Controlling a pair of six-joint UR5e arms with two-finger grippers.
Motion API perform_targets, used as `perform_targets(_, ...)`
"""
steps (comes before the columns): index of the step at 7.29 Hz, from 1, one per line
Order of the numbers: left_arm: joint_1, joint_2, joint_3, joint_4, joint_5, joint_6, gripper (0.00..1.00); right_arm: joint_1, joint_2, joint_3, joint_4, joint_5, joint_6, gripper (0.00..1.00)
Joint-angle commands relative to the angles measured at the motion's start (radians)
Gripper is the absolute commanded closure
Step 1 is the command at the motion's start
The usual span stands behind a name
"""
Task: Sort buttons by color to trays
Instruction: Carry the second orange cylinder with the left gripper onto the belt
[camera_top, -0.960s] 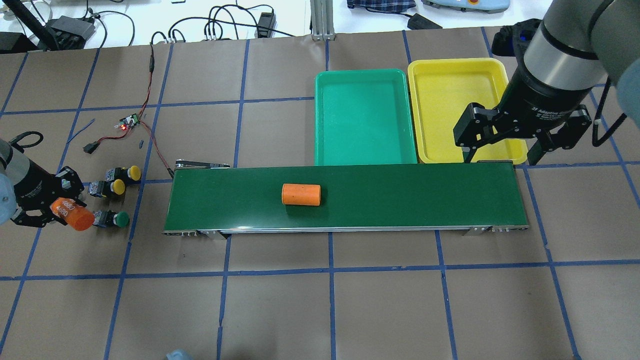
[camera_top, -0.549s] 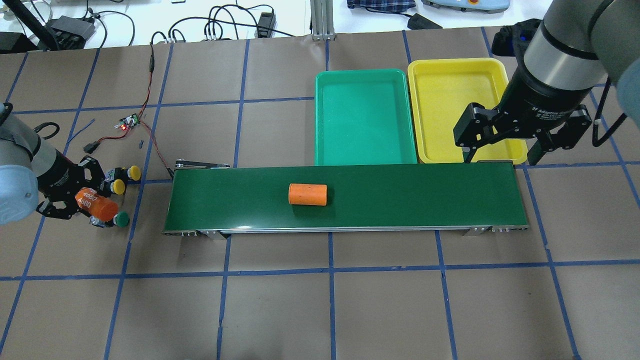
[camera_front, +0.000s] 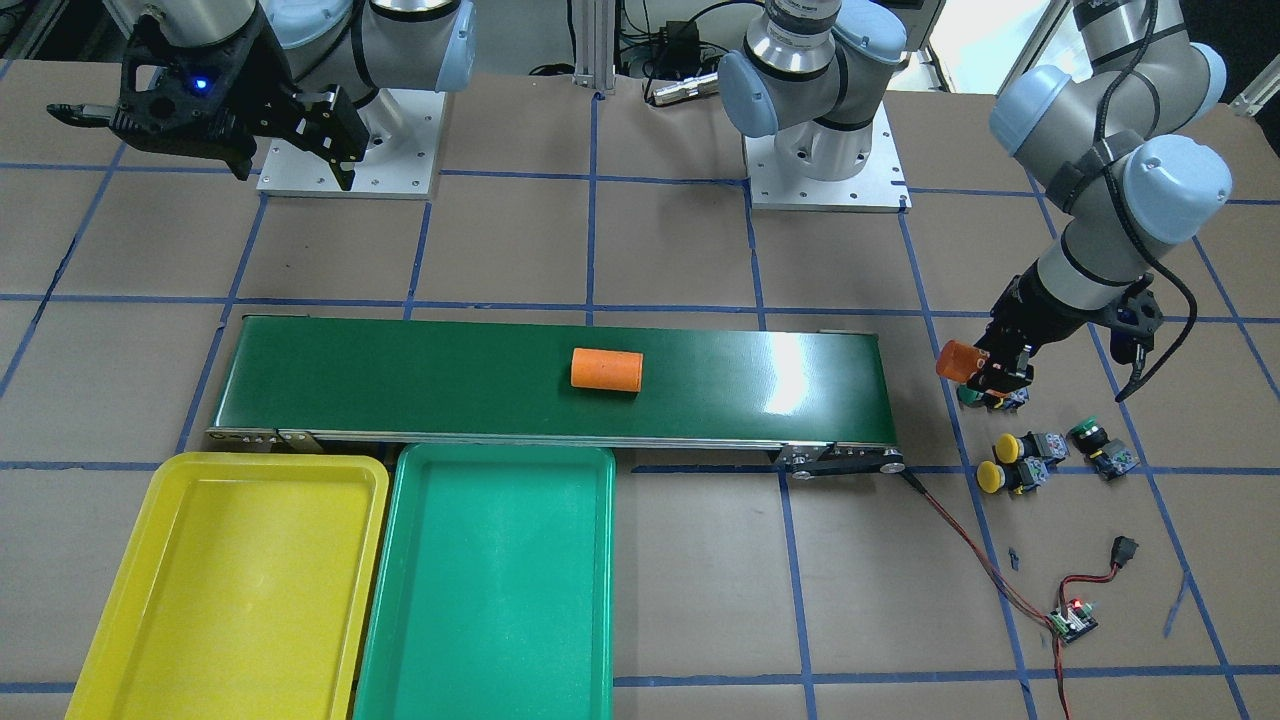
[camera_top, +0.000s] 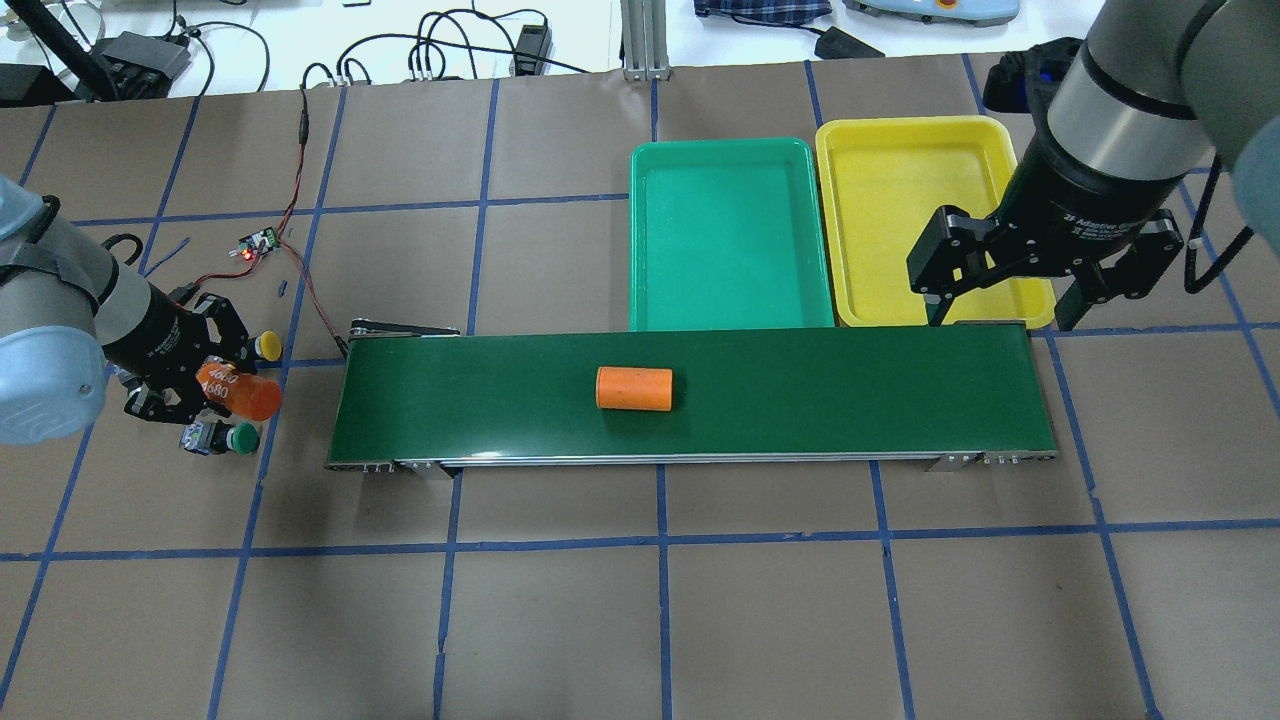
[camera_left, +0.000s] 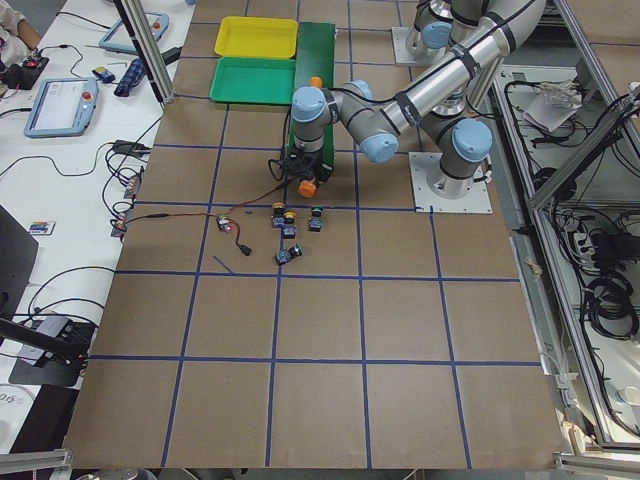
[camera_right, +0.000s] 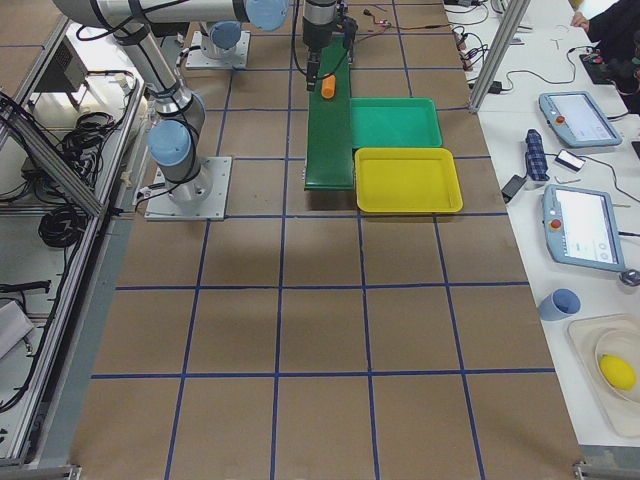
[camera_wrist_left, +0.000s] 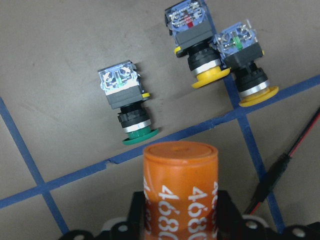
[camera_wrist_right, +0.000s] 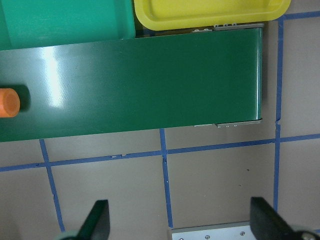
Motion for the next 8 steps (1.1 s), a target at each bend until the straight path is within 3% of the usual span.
perform_targets(1,-0.045,0.004,0.0,-0.002,0.0,-0.084,0.61,0.0,0.0,0.0,0.0,-0.001,0.0,0.0)
perform_targets(8,-0.19,-0.019,0.0,0.0,-0.013,-0.34,0.62,-0.002,0.0,0.0,0.0,-0.001,0.0,0.0)
